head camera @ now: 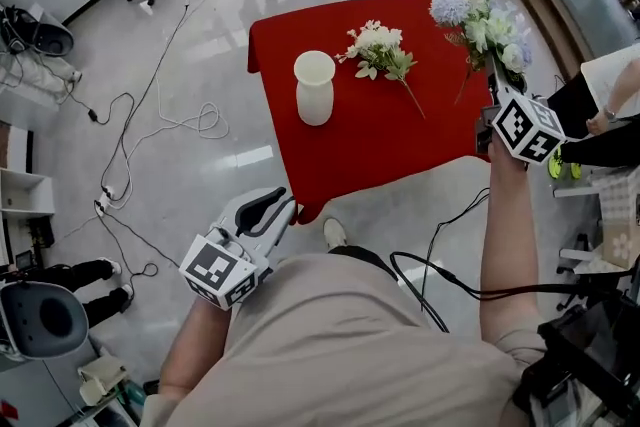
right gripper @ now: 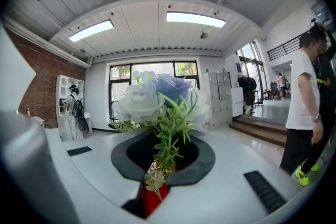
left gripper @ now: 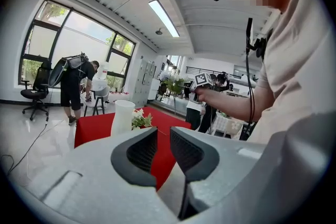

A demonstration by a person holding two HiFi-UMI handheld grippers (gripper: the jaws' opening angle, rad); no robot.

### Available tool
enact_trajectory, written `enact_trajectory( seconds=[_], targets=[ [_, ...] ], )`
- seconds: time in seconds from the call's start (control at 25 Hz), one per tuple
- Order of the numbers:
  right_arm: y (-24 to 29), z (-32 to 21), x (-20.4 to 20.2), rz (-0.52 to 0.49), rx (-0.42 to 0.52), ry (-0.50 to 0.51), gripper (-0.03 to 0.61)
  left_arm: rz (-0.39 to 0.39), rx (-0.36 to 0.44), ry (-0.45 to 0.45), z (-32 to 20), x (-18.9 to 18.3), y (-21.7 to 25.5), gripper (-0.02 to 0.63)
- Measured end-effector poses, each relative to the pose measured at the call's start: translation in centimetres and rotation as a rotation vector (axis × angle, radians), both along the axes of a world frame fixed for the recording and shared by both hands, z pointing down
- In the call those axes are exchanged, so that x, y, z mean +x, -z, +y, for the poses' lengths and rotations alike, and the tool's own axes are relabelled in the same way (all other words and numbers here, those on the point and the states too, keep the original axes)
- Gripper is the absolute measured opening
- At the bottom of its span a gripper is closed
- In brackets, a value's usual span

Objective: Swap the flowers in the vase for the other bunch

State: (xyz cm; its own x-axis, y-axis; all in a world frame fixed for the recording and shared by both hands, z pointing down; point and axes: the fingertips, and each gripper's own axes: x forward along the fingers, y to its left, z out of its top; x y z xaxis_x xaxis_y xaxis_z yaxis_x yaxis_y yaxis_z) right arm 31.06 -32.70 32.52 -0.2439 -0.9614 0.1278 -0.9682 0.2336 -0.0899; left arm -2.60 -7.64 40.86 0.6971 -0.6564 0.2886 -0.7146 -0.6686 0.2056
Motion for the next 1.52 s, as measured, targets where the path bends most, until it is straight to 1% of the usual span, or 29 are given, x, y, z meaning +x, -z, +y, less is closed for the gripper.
enact_trajectory(
  seconds=[0.28,0.44,0.6,0.76,1.08,1.32,1.52],
  targets=[
    [-6.3,-2.1,6.9,-0.014,-0.156,-0.114,0.055,0.002,-0.009,-0.026,-1.3,2.4,0.0,0.058],
    [-9.6,-3.4,9.5,-0.023,-0.23,-0.156,0.055,-0.007,-0.02,-0.03,-1.9,3.3,-0.3,0.058],
    [-13.1,-5.0,11.8,-0.013,-0.307,-0.196,0.055,-0.013,-0.029,-0.005,-2.7,3.5,-0.5,0.058],
    [-16.2,-6.7,13.2,-0.013,-0.37,-0.211,0.055,-0.021,-0.034,0.019,-3.5,3.5,-0.7,0.058],
    [-20.3,-10.1,15.1,-0.004,-0.448,-0.233,0.055,-0.037,-0.051,0.055,-4.7,3.8,-0.8,0.058],
    [-23.3,-12.3,16.0,-0.013,-0.496,-0.243,0.057,-0.05,-0.061,0.08,-5.2,3.7,-0.9,0.058],
    [-26.3,-13.0,16.3,0.002,-0.55,-0.245,0.071,-0.054,-0.074,0.095,-5.3,3.4,-0.9,0.058]
  ],
)
